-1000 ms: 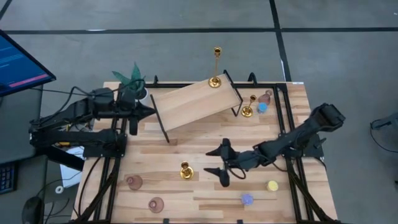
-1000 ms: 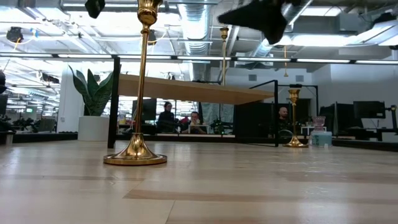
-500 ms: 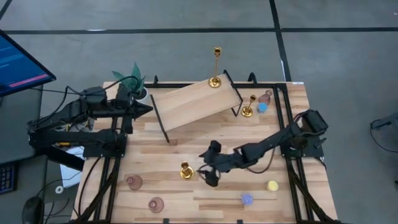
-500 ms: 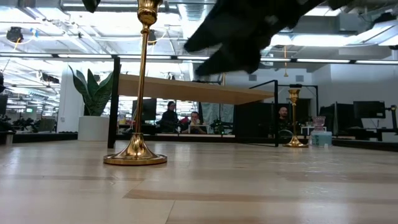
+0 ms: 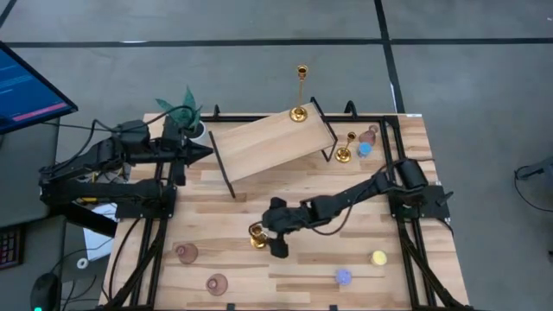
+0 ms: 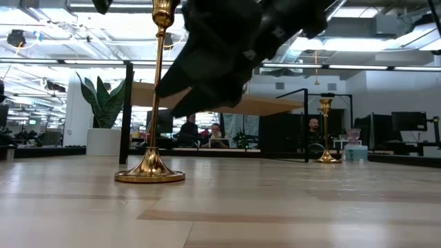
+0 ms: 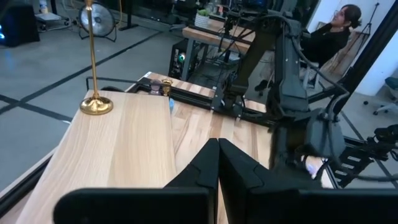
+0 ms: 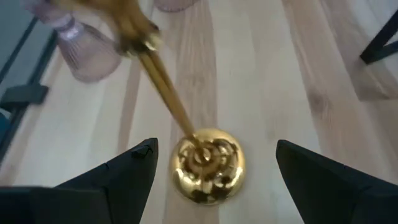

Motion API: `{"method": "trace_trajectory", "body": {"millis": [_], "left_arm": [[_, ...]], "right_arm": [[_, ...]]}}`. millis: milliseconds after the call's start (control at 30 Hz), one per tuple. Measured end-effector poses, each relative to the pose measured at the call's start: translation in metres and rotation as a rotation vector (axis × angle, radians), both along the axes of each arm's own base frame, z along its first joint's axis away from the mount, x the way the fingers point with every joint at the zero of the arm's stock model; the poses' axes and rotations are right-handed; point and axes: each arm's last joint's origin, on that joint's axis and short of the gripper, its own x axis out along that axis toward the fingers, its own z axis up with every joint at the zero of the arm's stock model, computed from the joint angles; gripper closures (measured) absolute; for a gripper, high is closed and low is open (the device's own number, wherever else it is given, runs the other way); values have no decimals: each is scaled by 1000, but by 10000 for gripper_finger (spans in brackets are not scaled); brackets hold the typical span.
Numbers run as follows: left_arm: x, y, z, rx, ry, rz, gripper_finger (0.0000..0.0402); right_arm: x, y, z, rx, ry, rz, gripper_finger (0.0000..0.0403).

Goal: Pick & Place candle stick holders
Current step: Put the bottom gold candle holder on the shelf

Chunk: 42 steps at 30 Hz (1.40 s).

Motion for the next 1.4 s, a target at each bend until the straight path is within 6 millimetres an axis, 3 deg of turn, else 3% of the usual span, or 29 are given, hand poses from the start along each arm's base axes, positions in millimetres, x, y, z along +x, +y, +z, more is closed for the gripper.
{"method": "trace_trajectory", "body": {"millis": [1033,1233,1400], "left_arm": [[0,0,2,3,-15,0,394],[0,0,2,22,-13,-3,396],[0,0,2,22,-13,-3,393]], "right_arm": [[14,0,13,-43,-138,59,111],[14,0,12,-47,-137,65,180],[14,-1,12,-46,-135,66,301]]}}
